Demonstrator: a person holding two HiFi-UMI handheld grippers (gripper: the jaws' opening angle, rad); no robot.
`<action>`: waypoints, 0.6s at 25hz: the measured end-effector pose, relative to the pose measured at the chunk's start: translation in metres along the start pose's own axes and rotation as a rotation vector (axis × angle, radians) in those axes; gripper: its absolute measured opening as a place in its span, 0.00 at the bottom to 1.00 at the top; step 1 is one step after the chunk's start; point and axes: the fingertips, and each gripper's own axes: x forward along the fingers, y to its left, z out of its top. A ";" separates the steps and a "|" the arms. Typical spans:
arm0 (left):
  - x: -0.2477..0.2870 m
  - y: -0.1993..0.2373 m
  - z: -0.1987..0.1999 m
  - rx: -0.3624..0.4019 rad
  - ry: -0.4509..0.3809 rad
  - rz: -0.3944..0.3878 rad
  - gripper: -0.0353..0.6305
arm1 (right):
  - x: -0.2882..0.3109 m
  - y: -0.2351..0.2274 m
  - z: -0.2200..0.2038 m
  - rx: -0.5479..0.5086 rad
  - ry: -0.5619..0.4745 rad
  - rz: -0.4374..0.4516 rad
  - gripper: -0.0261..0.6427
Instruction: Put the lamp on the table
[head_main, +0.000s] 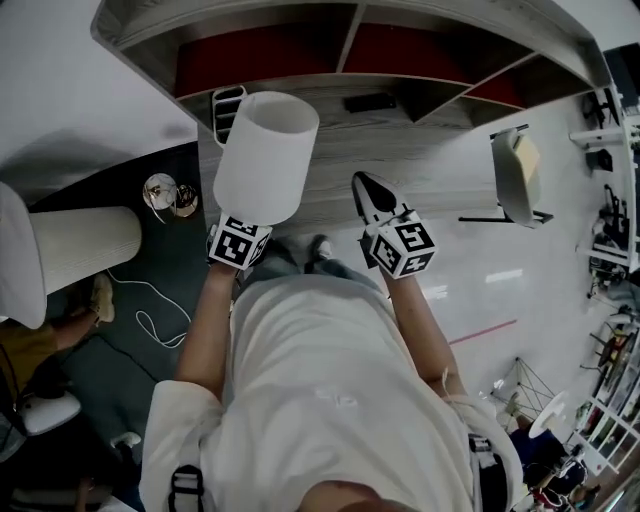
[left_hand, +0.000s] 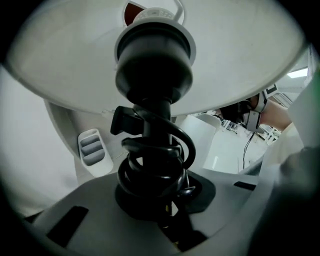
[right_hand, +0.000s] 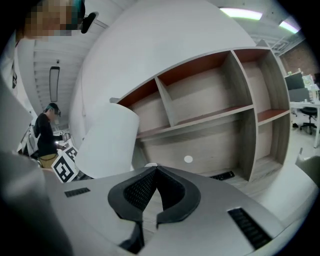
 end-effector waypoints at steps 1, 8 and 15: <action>0.007 0.003 0.004 0.028 0.004 -0.023 0.16 | 0.003 -0.003 0.001 0.004 -0.001 -0.022 0.08; 0.052 0.010 0.017 0.176 -0.001 -0.210 0.16 | 0.009 -0.019 0.000 0.022 -0.003 -0.182 0.08; 0.088 -0.002 0.007 0.307 0.039 -0.373 0.16 | 0.002 -0.028 -0.007 0.040 0.004 -0.300 0.08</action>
